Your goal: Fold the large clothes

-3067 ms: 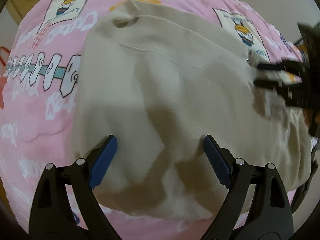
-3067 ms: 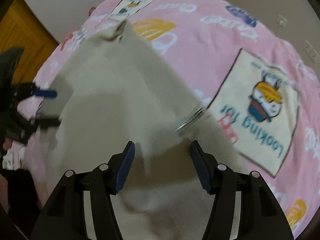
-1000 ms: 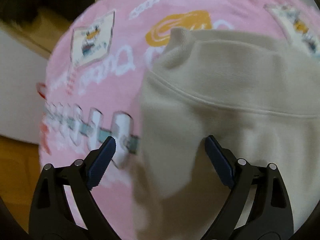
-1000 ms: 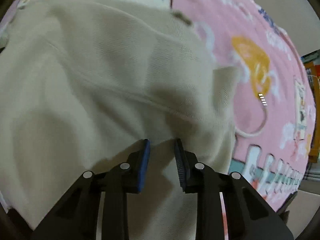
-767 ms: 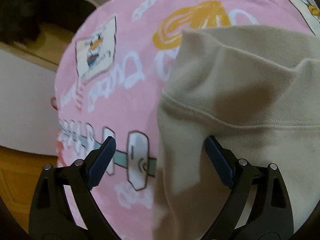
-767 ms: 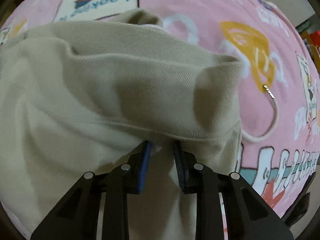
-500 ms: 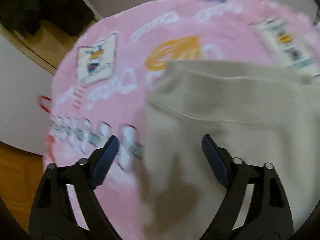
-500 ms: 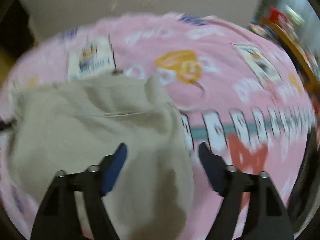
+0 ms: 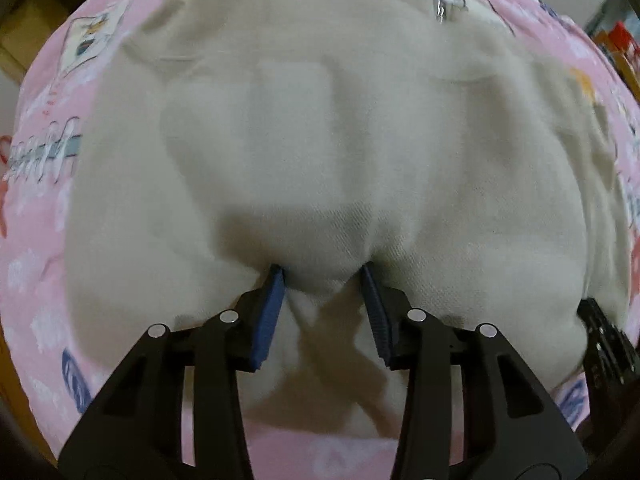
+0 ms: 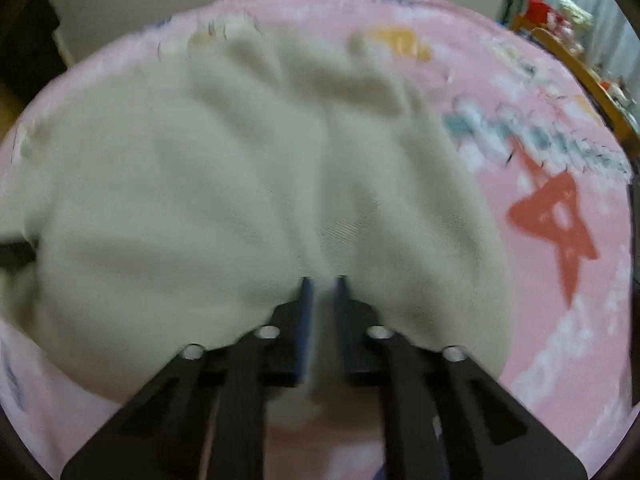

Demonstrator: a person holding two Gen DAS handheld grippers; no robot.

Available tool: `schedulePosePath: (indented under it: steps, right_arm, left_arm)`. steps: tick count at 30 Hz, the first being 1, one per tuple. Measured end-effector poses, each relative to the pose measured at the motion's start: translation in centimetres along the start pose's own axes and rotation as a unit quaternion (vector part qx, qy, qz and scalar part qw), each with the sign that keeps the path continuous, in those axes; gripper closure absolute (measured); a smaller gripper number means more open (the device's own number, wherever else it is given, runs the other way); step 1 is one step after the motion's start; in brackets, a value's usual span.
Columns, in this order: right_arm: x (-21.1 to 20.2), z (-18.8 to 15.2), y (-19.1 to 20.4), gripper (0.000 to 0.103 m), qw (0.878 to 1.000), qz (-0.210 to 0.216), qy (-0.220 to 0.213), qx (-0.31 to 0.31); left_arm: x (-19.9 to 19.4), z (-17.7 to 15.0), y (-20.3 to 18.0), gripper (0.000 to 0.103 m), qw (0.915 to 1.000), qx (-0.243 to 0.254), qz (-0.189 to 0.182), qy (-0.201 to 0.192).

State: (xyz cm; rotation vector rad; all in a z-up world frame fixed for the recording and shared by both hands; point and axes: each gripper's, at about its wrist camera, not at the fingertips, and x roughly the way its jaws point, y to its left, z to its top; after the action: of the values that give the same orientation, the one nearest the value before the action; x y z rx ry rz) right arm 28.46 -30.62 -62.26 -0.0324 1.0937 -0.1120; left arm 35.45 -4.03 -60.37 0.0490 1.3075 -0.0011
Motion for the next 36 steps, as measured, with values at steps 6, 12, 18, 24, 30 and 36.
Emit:
schedulePosePath:
  steps: [6, 12, 18, 24, 30, 36]
  right_arm:
    - [-3.1, 0.1, -1.6, 0.095, 0.996, 0.038, -0.008, 0.079]
    - [-9.3, -3.1, -5.9, 0.062, 0.967, 0.121, -0.066, 0.214]
    - [-8.3, -5.7, -9.6, 0.041, 0.933, 0.188, -0.039, 0.306]
    - [-5.3, -8.9, -12.3, 0.033, 0.845, 0.289, -0.016, 0.449]
    - [-3.8, -9.4, -12.4, 0.020, 0.833, 0.282, -0.020, 0.475]
    - [-1.1, -9.0, -12.8, 0.008, 0.819, 0.256, -0.027, 0.512]
  left_arm:
    - [-2.1, -1.5, 0.2, 0.062, 0.9989, 0.014, -0.015, -0.042]
    - [-6.7, -3.1, -0.6, 0.063, 0.9929, 0.026, -0.082, -0.083]
    - [-8.4, -4.1, -2.2, 0.086, 0.9948, 0.019, -0.087, -0.049]
    - [-8.6, -4.2, -3.5, 0.101, 0.9957, 0.041, -0.060, -0.057]
    - [-6.6, -2.7, -3.5, 0.103, 0.9969, 0.021, -0.065, -0.038]
    - [-5.4, -1.6, -4.6, 0.103, 0.9969, 0.044, -0.046, -0.046]
